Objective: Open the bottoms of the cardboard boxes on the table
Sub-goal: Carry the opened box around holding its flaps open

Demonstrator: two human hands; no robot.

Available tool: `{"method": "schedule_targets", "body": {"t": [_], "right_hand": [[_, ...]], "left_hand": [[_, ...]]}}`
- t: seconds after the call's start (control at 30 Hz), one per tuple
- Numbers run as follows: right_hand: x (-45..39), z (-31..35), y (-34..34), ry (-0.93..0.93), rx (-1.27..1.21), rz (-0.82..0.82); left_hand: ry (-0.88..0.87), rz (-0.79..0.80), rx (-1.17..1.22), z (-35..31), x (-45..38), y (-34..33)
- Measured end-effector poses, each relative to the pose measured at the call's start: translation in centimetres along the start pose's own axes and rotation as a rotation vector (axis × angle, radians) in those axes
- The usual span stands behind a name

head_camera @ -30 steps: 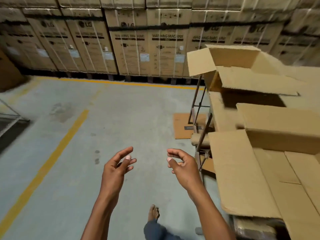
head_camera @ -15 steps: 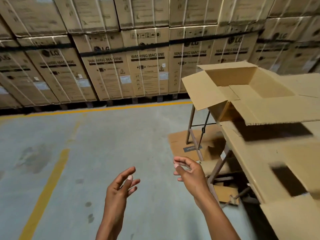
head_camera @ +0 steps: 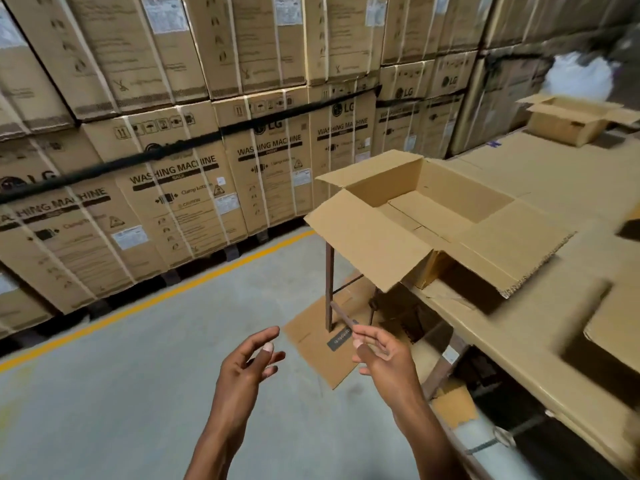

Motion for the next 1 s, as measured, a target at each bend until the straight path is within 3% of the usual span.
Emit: {"method": "schedule_targets", "body": {"t": [0.2, 0.4, 0.63, 1.0], "right_hand": [[-5.5, 1.7, -2.7, 0.039, -0.081, -0.159], [-13.4, 3.2, -4.3, 0.057, -0.080, -0.366], [-21.0, 6.0, -6.1, 0.101, -0.038, -0.488], [-27.3, 8.6, -7.9, 0.080, -0.143, -0.837]], "left_hand": [[-0.008, 0.280, -0.076, -2.2, -9.8, -1.4], [-0.058, 0.425, -0.112, -4.7, -20.1, -3.5], [-0.064, 0.500, -0.068, -5.7, -30.8, -5.1], [-0.116, 0.911, -0.052, -8.2, -43.8, -11.2]]}}
Point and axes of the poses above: each hand's wrist, its own x-axis away from the middle knuckle, its own y-axis out of the back of the hand, z = x × y, the point moved 1 cm from there along -x, towards the middle knuckle, and after that the axes turned 4 degrees about -y, right-handed, at the moved point
